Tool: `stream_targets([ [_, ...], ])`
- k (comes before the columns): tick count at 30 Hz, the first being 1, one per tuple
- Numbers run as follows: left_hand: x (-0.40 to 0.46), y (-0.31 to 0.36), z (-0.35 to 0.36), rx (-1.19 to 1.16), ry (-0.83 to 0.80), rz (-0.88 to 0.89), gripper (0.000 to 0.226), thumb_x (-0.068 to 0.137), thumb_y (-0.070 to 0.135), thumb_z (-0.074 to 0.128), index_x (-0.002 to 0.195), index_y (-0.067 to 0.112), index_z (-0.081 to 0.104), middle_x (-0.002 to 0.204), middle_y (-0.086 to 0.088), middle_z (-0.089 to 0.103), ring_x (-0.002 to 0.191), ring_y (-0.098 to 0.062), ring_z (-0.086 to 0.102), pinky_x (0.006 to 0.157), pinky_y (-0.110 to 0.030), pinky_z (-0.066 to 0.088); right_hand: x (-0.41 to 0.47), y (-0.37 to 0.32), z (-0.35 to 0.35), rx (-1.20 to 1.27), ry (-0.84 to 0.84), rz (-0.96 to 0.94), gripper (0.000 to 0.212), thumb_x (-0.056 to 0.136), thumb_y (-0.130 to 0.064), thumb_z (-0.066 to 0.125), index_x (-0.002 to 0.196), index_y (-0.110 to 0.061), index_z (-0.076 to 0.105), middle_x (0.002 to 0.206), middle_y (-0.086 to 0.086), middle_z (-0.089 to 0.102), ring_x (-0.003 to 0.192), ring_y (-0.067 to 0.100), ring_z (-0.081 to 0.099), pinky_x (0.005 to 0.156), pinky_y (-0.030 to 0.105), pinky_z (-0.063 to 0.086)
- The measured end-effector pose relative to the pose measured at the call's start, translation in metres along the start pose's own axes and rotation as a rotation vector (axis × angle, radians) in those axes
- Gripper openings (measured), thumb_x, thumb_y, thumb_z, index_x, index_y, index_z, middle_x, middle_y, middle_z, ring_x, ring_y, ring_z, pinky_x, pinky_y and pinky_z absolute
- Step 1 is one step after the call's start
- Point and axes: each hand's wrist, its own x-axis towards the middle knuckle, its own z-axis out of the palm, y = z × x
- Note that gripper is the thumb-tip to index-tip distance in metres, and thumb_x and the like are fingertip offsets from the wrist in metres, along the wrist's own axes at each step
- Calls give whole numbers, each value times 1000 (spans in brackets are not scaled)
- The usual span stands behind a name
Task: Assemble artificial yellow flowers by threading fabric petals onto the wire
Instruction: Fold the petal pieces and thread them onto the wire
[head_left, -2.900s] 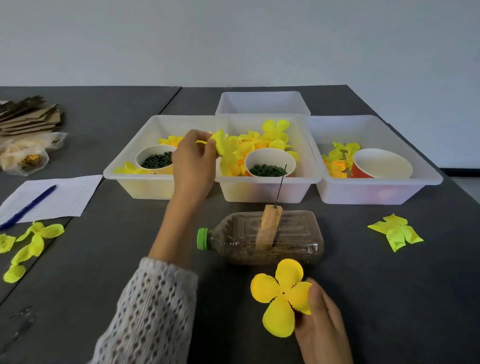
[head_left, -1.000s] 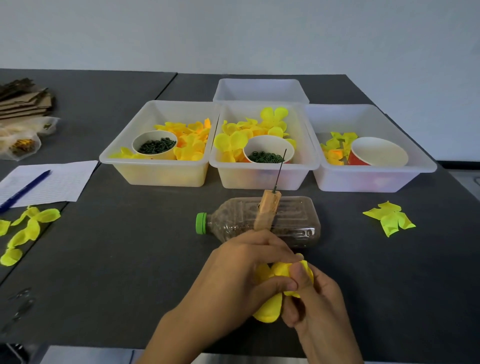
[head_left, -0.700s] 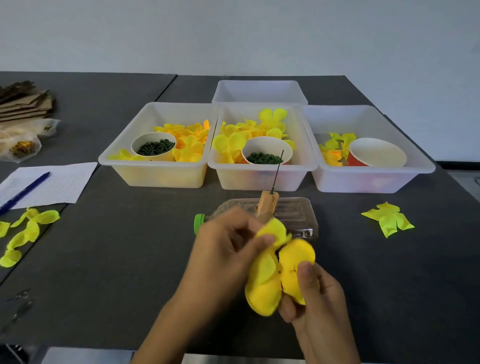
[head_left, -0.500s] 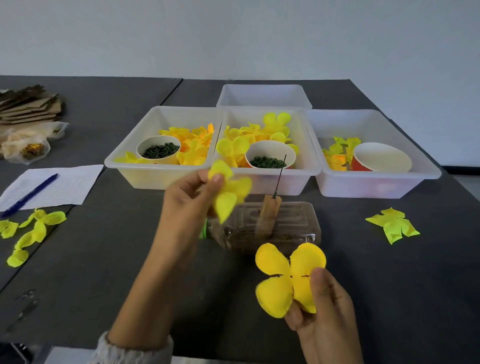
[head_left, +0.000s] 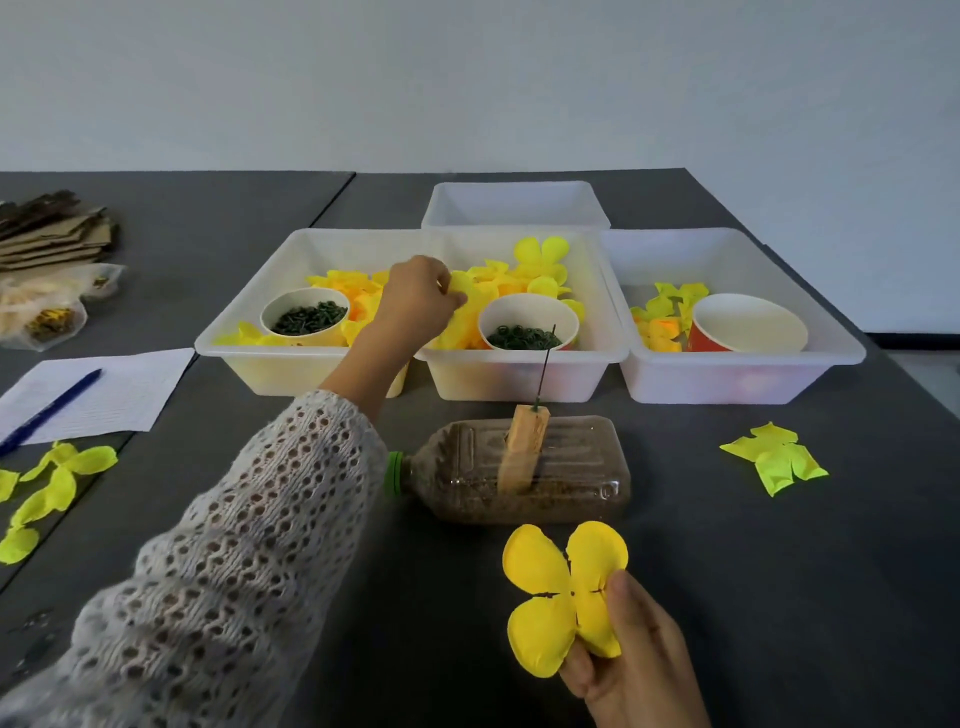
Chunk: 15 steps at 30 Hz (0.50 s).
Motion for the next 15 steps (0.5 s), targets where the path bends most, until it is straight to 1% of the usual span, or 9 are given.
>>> stream_targets([
  [2,0,-3,7,4,-26,-41,31,88,22,73,108,2,62,109,-20,67,95,-35,62,80,-38,50,0,-1,-2,1,25,10,37,70,-36,59,86,-6,74,87,28,52,39,24,42,35,25,38],
  [4,-3,-2,13,26,-22,-38,50,86,20,74,128,5,52,114,-24,63,103,-38,61,77,-38,46,0,-3,-3,-5,46,14,37,70,-35,59,87,-5,72,81,27,52,39,24,43,35,25,39],
  [6,-6,-1,18,36,8,2,65,85,16,75,138,7,39,118,-26,58,106,-41,57,76,-39,42,-1,-4,-3,-9,57,16,36,70,-34,58,87,-5,71,77,26,51,40,25,44,34,25,40],
  [7,-8,0,19,46,33,25,67,86,15,75,140,8,36,123,-25,54,108,-41,55,80,-41,42,-2,-4,-3,-11,60,19,37,70,-34,58,89,-5,70,76,26,52,42,26,44,35,25,40],
  [8,-9,0,19,71,64,44,66,87,15,73,141,9,36,128,-24,48,112,-41,51,85,-43,41,-3,-5,-2,-12,61,22,38,70,-34,58,92,-5,68,76,25,52,43,26,44,35,25,40],
  [10,-14,0,15,137,139,64,54,91,19,67,139,10,43,131,-20,43,120,-40,42,93,-41,36,-4,-5,-1,-11,61,22,41,71,-34,57,97,-3,66,71,23,51,41,25,43,35,25,39],
  [12,-22,2,4,133,199,66,41,95,22,60,134,11,51,129,-17,45,122,-36,38,95,-36,32,-6,-5,-1,2,54,12,41,73,-34,55,98,-3,65,68,22,50,38,24,42,34,25,37],
  [14,-36,6,-9,50,230,109,32,97,21,57,127,13,58,123,-14,51,116,-31,44,93,-31,35,-7,-4,-1,18,33,-12,41,75,-33,52,97,-2,66,70,23,53,42,24,44,35,27,38],
  [15,-47,10,-17,-12,227,149,27,97,20,57,123,14,61,118,-10,55,109,-25,51,89,-26,39,-7,-4,-1,28,16,-21,40,76,-33,52,96,-2,66,73,23,57,47,26,47,37,29,40],
])
